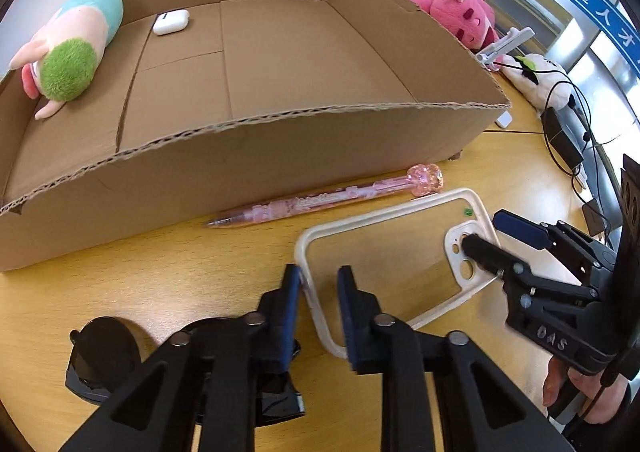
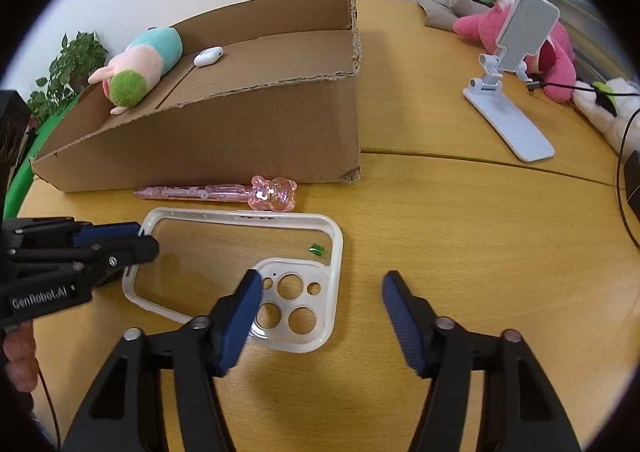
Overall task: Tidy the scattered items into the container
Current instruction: 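Close the right gripper on the white rim of the clear phone case, then lift the phone case with the right gripper and carry it over the box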
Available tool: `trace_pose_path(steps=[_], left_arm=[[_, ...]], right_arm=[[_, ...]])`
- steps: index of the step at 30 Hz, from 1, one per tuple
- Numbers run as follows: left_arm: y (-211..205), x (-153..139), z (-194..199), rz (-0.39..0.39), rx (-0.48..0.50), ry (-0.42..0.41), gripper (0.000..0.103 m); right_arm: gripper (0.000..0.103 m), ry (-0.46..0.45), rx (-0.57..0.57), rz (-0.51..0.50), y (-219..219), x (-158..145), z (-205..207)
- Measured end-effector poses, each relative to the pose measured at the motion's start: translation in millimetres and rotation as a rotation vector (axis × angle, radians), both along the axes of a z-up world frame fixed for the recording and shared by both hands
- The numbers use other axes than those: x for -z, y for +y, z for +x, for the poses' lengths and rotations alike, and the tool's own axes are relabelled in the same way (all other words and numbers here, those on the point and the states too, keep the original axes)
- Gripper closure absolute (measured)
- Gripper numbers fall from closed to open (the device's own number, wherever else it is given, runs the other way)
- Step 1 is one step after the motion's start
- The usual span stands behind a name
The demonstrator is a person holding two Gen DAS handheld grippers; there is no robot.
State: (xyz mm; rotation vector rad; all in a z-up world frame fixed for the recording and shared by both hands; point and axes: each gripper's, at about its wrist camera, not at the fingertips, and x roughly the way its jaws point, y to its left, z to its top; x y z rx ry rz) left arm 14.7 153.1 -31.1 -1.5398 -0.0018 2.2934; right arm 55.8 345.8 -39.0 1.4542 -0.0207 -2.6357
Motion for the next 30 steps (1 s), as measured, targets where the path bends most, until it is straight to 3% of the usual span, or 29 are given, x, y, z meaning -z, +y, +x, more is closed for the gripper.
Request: trace_pose_path(steps=[2,4,8,9,10,18,30], left_arm=[[0,1,0,0.018,0.007,-0.009,0.094],[0,2,1,0.024,0.008,-0.01,0.094],[1,2,3,0.017,-0.004,-0.004,0.095],[-1,1,3,0.016,-0.01,-0.002,0.096],[-3,-1,4,0.029,-0.013,-0.003,0.096],[-17,-39,16,0.061,-0.014,0.111,0.096],[-72,-113,25,0.099,-0.084,0.285,0.097]], right_arm=[[0.077,0.002,0.017,0.014,2,-1,0],[0.086,-0.002,0.022,0.0,5,-1,1],[0.087,-0.001,0.024,-0.003,4,-1,3],[0.089,0.002,0.029,-0.012,5,-1,5],[0.098,0.007,0.039,-0.02,7,-2,7],[0.097,0.074,0.044,-0.048,4,-25,17],[0.097,0.271,-0.03,-0.08,-31,-105,18]])
